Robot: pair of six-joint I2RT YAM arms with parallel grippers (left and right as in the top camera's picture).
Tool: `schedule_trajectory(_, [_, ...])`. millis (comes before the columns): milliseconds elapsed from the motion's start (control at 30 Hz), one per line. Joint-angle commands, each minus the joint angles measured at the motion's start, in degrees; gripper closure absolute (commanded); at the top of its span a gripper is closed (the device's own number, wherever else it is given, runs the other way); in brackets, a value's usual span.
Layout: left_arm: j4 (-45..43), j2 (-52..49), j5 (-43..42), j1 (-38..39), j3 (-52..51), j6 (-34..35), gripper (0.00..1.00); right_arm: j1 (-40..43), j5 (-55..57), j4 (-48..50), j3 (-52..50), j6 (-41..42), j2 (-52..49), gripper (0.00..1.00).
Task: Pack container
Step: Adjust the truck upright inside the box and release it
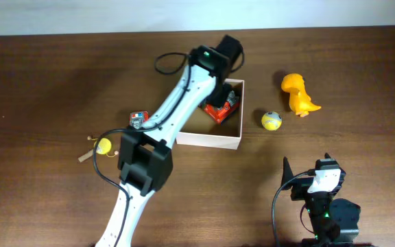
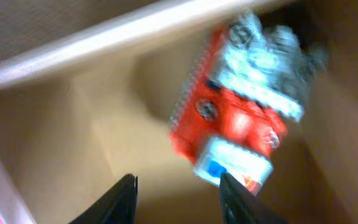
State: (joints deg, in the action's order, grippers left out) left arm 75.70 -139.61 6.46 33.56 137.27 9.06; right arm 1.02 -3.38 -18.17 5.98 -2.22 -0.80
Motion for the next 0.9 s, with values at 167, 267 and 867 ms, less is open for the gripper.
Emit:
schedule_trajectory(167, [-4.57, -2.08, 2.43, -1.86, 1.14, 5.03, 0.56, -0.26, -0.72, 0.00, -0.42, -0.37, 0.59, 0.01])
schedule_trajectory(267, [-4.55, -3.28, 2.40, -1.81, 1.14, 5.03, 0.56, -0.26, -0.72, -0.02, -0.42, -0.37, 0.59, 0.01])
schedule_trajectory(867, [1.77, -4.61, 2.16, -1.33, 1.09, 4.59, 0.57, -0.26, -0.72, 0.00, -0.42, -0.37, 0.59, 0.01])
